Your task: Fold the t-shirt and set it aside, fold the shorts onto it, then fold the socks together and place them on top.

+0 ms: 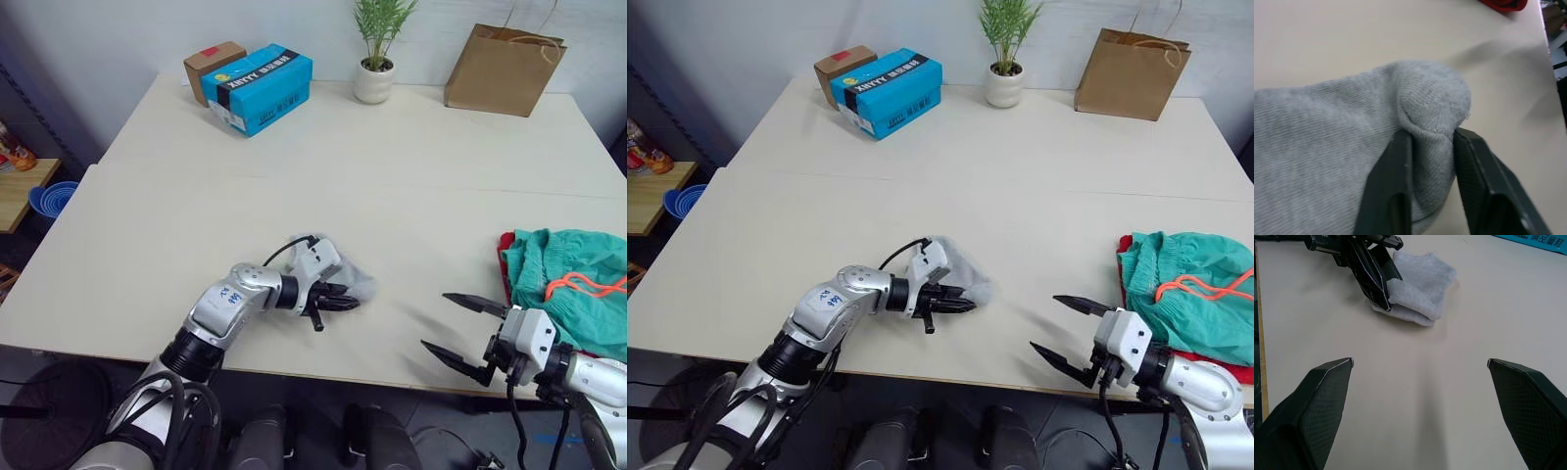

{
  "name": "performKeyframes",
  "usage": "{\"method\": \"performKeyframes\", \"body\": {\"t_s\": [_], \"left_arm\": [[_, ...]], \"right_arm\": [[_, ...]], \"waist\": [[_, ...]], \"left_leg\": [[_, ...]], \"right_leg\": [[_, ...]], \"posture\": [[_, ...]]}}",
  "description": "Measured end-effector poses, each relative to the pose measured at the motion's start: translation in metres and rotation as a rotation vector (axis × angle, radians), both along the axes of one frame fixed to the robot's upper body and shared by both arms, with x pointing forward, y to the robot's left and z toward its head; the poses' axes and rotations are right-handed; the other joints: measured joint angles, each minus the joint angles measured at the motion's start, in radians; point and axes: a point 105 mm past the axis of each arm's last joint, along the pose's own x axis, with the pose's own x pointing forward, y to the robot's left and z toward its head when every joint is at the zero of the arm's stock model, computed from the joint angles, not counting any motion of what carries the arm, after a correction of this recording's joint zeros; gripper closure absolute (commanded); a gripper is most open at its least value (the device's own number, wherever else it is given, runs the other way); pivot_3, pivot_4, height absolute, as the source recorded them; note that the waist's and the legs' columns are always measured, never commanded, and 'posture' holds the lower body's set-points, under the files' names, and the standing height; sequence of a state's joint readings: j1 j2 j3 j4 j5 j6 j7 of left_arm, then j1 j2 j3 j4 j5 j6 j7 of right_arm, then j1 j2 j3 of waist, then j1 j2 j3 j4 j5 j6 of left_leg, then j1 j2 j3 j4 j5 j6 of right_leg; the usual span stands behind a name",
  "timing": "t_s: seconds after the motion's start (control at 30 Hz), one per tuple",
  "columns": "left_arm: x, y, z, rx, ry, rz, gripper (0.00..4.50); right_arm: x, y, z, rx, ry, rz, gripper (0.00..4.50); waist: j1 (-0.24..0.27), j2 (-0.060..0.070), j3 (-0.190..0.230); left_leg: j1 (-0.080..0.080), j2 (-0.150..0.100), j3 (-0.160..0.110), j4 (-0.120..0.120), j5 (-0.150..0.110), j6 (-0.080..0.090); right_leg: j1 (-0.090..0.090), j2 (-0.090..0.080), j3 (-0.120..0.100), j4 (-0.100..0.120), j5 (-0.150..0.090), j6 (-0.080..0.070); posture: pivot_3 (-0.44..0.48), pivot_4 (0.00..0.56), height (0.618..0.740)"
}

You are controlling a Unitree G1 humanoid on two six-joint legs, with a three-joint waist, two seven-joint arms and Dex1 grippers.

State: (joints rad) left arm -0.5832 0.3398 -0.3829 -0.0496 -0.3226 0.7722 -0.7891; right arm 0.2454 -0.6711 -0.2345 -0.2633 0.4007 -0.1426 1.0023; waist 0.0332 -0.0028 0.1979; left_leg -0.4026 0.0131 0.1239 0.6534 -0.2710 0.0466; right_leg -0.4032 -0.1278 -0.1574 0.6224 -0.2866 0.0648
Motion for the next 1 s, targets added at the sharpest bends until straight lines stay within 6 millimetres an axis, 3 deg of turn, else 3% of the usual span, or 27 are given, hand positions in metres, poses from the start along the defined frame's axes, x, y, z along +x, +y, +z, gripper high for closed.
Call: {"method": "performKeyframes", "body": {"t_s": [0.1,0.2,0.33,0.43,0.47,0.6,0.73,0.9,1.0], "left_arm": [[-0.004,-0.001,0.007,-0.041,-0.029,-0.042,1.42],[-0.002,0.012,0.032,-0.156,-0.052,-0.046,0.50],[0.008,0.042,0.066,-0.351,0.003,0.051,0.50],[0.013,0.080,0.072,-0.312,-0.008,0.124,0.50],[0.015,0.089,0.075,-0.310,-0.016,0.148,0.47],[0.028,0.125,0.083,-0.304,-0.091,0.278,1.40],[0.052,0.154,0.070,-0.233,-0.195,0.423,2.79],[0.073,0.141,0.053,-0.139,-0.262,0.381,4.46],[0.086,0.126,0.052,-0.154,-0.277,0.353,4.49]], "right_arm": [[0.003,0.000,0.003,0.006,-0.012,-0.014,0.00],[0.006,0.000,0.007,0.054,0.007,-0.036,0.00],[0.004,0.008,0.011,0.143,0.130,-0.018,0.00],[0.009,0.019,0.021,0.165,0.127,0.025,0.00],[0.010,0.023,0.022,0.165,0.132,0.034,0.19],[0.010,0.040,0.002,0.117,0.215,0.065,1.30],[0.006,0.059,-0.018,0.060,0.269,0.110,2.79],[0.009,0.073,-0.028,-0.019,0.268,0.152,4.50],[0.017,0.077,-0.035,-0.054,0.278,0.150,4.50]], "waist": [[-0.003,0.000,0.000],[-0.008,0.000,0.000],[-0.010,0.000,0.000],[-0.014,0.000,0.000],[-0.012,0.000,0.000],[-0.001,-0.001,0.001],[-0.002,-0.001,0.001],[-0.002,-0.002,0.001],[-0.006,-0.004,0.001]], "left_leg": [[0.000,0.000,0.000,0.000,0.000,0.000],[0.000,0.001,-0.001,0.000,0.000,0.000],[0.000,0.001,-0.002,0.000,0.000,0.000],[0.001,0.001,-0.001,0.000,0.000,-0.001],[0.001,0.001,-0.001,0.000,0.000,-0.001],[0.000,0.000,-0.002,0.000,0.000,0.000],[-0.001,0.000,-0.002,0.000,0.000,0.001],[-0.002,-0.001,-0.001,0.000,0.000,0.000],[-0.002,0.000,-0.001,0.001,0.000,0.000]], "right_leg": [[0.000,0.000,0.000,0.000,0.000,0.000],[0.000,0.000,0.000,0.000,0.000,0.000],[0.000,0.000,0.000,0.001,0.000,0.000],[0.000,0.001,-0.001,0.001,0.000,0.000],[0.000,0.001,-0.001,0.001,0.000,0.000],[0.001,0.000,-0.001,0.000,0.000,0.000],[0.001,-0.001,-0.001,-0.001,0.000,0.000],[0.000,-0.001,-0.002,-0.001,0.000,0.001],[0.000,0.000,-0.002,0.000,0.000,0.001]], "posture": [[0.000,0.150,0.740],[0.000,0.150,0.740],[0.000,0.150,0.740],[0.000,0.150,0.740],[0.000,0.150,0.740],[0.000,0.150,0.740],[0.000,0.150,0.740],[0.000,0.150,0.740],[0.000,0.150,0.740]]}}
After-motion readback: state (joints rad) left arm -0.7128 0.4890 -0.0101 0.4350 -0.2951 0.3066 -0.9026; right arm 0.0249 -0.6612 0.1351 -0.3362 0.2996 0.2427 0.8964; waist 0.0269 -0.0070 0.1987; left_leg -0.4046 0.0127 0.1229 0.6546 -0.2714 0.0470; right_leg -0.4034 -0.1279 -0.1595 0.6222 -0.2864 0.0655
